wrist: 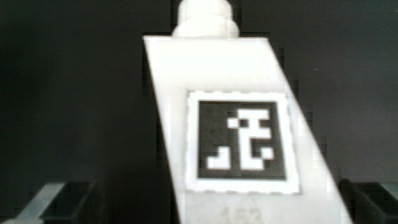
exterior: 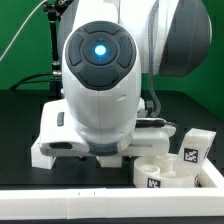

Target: Assemble stool

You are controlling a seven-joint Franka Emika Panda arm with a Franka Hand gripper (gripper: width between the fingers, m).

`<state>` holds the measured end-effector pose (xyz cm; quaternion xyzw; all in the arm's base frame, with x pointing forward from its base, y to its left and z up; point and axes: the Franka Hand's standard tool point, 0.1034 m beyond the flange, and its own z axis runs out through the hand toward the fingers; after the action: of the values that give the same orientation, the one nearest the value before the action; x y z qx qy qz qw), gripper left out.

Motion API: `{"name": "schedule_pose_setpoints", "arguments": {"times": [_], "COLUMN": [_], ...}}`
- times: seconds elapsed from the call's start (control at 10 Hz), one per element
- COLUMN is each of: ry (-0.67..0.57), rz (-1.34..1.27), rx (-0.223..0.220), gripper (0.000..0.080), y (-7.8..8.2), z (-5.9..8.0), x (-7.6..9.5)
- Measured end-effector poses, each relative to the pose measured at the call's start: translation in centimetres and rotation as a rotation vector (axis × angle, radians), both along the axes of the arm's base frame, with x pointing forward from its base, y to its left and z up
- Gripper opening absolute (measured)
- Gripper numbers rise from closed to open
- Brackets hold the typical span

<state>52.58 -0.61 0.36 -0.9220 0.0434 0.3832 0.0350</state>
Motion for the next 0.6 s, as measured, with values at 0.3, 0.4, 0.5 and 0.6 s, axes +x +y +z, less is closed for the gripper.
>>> {"name": "schedule_pose_setpoints", "arguments": {"times": [0.3, 0.4, 0.5, 0.6], "ry": [0.0, 0.0, 0.0, -0.002], "rz": [-0.002, -0.003, -0.006, -0.008], "rx": [0.0, 0.0, 0.0, 0.0], "gripper": [0.0325, 0.0325, 0.0325, 0.0325], "y": [-0.09, -0.17, -0.31, -0.44], "z": [0.01, 0.0, 0.01, 0.06], "x": [0.01, 0.0, 0.02, 0.11]}}
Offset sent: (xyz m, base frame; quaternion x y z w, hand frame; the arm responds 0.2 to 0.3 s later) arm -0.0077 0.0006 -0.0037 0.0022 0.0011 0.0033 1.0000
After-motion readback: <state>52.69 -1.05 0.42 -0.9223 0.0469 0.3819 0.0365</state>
